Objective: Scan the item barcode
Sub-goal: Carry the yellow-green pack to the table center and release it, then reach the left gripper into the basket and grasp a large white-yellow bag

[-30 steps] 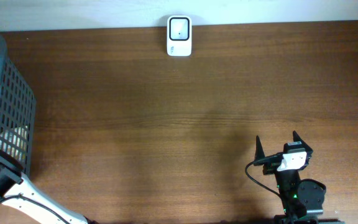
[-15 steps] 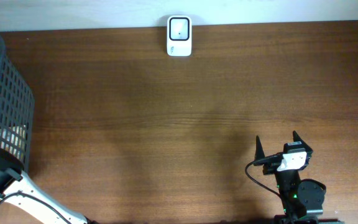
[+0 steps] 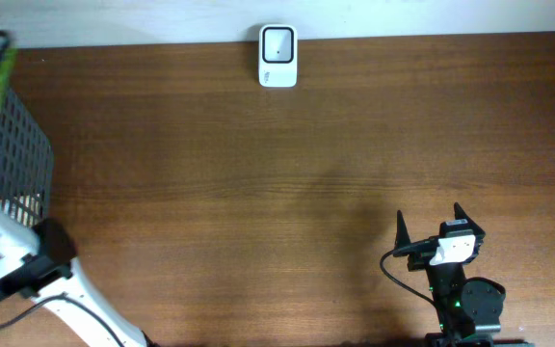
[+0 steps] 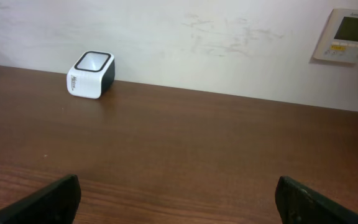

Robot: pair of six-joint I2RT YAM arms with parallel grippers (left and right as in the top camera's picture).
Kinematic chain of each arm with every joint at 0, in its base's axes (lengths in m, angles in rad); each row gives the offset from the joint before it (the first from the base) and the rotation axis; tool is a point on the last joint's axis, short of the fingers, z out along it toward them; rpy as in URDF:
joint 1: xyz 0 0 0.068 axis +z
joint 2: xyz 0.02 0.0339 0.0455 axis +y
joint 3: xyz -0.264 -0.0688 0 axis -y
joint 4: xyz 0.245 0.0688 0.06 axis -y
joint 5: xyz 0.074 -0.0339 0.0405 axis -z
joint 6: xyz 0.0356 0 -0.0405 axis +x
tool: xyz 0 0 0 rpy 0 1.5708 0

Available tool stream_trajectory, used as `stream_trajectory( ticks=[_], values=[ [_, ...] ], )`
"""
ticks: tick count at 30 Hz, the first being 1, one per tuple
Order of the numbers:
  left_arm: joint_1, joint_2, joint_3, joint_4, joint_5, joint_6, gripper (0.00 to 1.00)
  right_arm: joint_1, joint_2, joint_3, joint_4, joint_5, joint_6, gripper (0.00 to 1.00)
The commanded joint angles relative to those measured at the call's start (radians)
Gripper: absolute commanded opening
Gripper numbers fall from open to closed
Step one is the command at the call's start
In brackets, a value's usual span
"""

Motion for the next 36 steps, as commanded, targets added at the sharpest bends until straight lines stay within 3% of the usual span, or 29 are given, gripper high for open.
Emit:
stream_trajectory(
  ticks=[1, 7, 13, 17, 19, 20, 21, 24, 28, 34, 36],
  values=[
    [-0.183, -0.014, -0.040, -0.037, 0.032, -0.005, 0.00, -0.002, -0.004, -0.007, -0.001, -0.005, 0.004, 0.99],
    [-0.579, -0.010, -0.406, -0.030, -0.205, -0.005, 0.00, -0.002, -0.004, -0.007, -0.001, -0.005, 0.004, 0.99],
    [-0.817, -0.010, -1.006, 0.343, -0.224, -0.006, 0.00, -0.002, -0.004, -0.007, -0.001, -0.005, 0.004, 0.99],
    [-0.900, -0.010, -1.224, 0.537, -0.223, -0.024, 0.00, -0.002, -0.004, -0.007, -0.001, -0.005, 0.004, 0.99],
    [-0.918, -0.010, -1.236, 0.555, -0.223, -0.024, 0.18, -0.002, -0.004, -0.007, -0.001, -0.005, 0.004, 0.99],
    [-0.925, -0.010, -1.236, 0.563, -0.223, -0.024, 0.35, -0.002, -0.004, -0.007, -0.001, -0.005, 0.004, 0.99],
    [-0.932, -0.011, -1.234, 0.571, -0.223, -0.024, 0.99, -0.002, -0.004, -0.007, -0.001, -0.005, 0.004, 0.99],
    [-0.911, -0.039, -1.187, 0.542, -0.224, -0.031, 0.99, -0.002, -0.004, -0.007, -0.001, -0.005, 0.004, 0.99],
    [-0.781, -0.190, -0.974, 0.519, -0.241, -0.132, 0.99, -0.002, -0.004, -0.007, -0.001, -0.005, 0.004, 0.99],
    [-0.419, -0.458, -0.835, 0.528, -0.296, -0.103, 0.99, -0.002, -0.004, -0.007, -0.001, -0.005, 0.004, 0.99],
    [-0.300, -0.482, -0.835, 0.503, -0.371, -0.154, 0.91, -0.002, -0.004, -0.007, -0.001, -0.005, 0.004, 0.99]
  ],
)
